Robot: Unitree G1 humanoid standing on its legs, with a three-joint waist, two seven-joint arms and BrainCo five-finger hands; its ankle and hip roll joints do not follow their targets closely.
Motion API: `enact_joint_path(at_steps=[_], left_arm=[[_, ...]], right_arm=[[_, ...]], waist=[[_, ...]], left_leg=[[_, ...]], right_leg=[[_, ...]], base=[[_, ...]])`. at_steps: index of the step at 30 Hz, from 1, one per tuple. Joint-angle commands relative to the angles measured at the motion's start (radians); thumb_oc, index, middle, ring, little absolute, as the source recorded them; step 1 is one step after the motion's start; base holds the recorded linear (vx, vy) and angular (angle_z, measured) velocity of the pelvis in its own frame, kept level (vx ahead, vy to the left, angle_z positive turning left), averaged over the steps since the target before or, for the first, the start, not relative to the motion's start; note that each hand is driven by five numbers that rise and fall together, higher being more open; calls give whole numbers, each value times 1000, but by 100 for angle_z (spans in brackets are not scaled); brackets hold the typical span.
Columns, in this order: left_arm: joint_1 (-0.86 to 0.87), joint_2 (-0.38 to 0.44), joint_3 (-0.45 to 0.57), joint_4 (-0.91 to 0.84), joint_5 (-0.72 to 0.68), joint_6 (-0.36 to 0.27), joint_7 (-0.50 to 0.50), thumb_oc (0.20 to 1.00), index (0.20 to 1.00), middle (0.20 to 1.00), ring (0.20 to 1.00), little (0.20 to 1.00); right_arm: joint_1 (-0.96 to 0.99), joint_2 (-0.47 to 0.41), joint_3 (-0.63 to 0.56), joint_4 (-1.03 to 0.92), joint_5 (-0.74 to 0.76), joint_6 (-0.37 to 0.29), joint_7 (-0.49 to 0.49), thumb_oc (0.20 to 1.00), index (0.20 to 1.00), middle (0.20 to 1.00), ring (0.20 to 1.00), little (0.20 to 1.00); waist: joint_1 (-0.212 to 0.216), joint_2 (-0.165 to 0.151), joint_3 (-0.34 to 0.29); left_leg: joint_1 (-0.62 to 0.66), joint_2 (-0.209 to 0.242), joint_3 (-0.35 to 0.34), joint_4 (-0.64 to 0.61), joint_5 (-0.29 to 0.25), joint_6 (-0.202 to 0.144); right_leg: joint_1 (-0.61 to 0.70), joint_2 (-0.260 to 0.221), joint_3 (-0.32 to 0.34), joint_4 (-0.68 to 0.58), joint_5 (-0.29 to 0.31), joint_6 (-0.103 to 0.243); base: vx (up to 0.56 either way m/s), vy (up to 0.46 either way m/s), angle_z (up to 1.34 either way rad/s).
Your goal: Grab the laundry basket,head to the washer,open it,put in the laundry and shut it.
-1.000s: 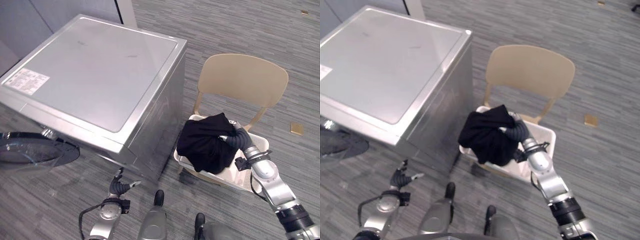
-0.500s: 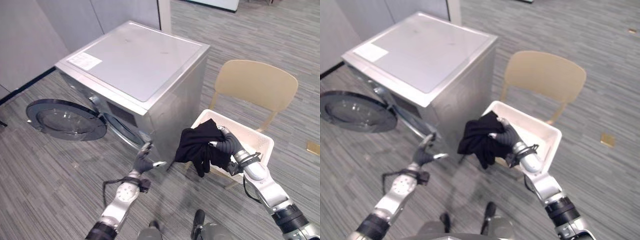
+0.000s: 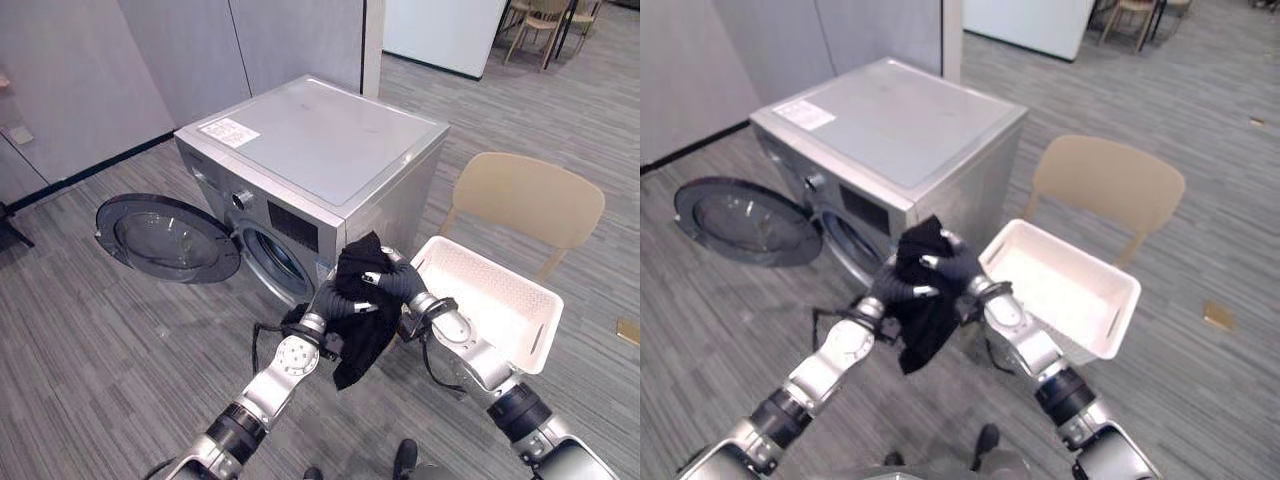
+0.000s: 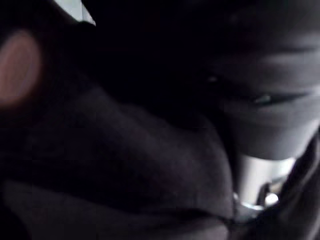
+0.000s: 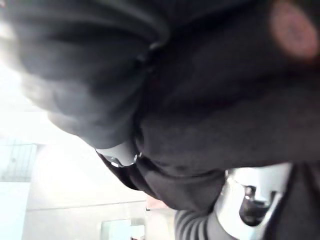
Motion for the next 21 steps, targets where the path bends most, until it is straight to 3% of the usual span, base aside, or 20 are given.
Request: enact_joint_path(at_steps=[1,10,14,16,18,21], left_arm=[[-105,-52,-67,73,27,-19,31,200,200,200,200,200],[-9,-7,68,32,-7,-21,70,200,200,200,200,200],[136,52,230,10,1,-29,61,200,200,200,200,200],[176,64,263,9,10,-30,51,200,200,200,200,200],[326,74,401,86,10,-20,10,200,200,200,200,200],[397,68,471,152,-1,-14,-3,200,200,200,200,200]], right_arm=[[-122,137,64,-67,106,-81,39,1000,1000,1000,1000,1000],[-67,5,38,-147,-33,-59,67,1000,1000,1000,1000,1000],[135,-161,-115,-201,-204,-71,88,1000,1000,1000,1000,1000],[199,-181,-154,-203,-219,-69,99,1000,1000,1000,1000,1000],[422,-197,-282,-106,-313,-59,127,1000,1000,1000,1000,1000],[496,-178,-326,22,-387,-54,116,1000,1000,1000,1000,1000]], waist=[[-1,-43,-17],[-1,-38,-20],[-19,-32,-14],[-23,-31,-17],[-36,-28,-8],[-38,-24,-4]], left_leg=[[-26,4,-21,-51,11,-37],[-16,5,-11,-51,15,-38],[-8,6,-3,-51,13,-41],[-11,7,-1,-51,15,-41],[-5,6,2,-51,16,-40],[-3,4,1,-51,17,-39]], right_leg=[[137,15,61,-10,-174,82],[153,16,73,-33,-165,85],[161,17,84,-40,-166,88],[157,17,87,-41,-163,88],[155,19,97,-35,-166,88],[154,20,101,-33,-169,86]], base=[[8,6,-8],[1,-6,-6],[6,-7,-7],[-2,-13,-7],[-10,-17,-9],[-12,-6,-12]])
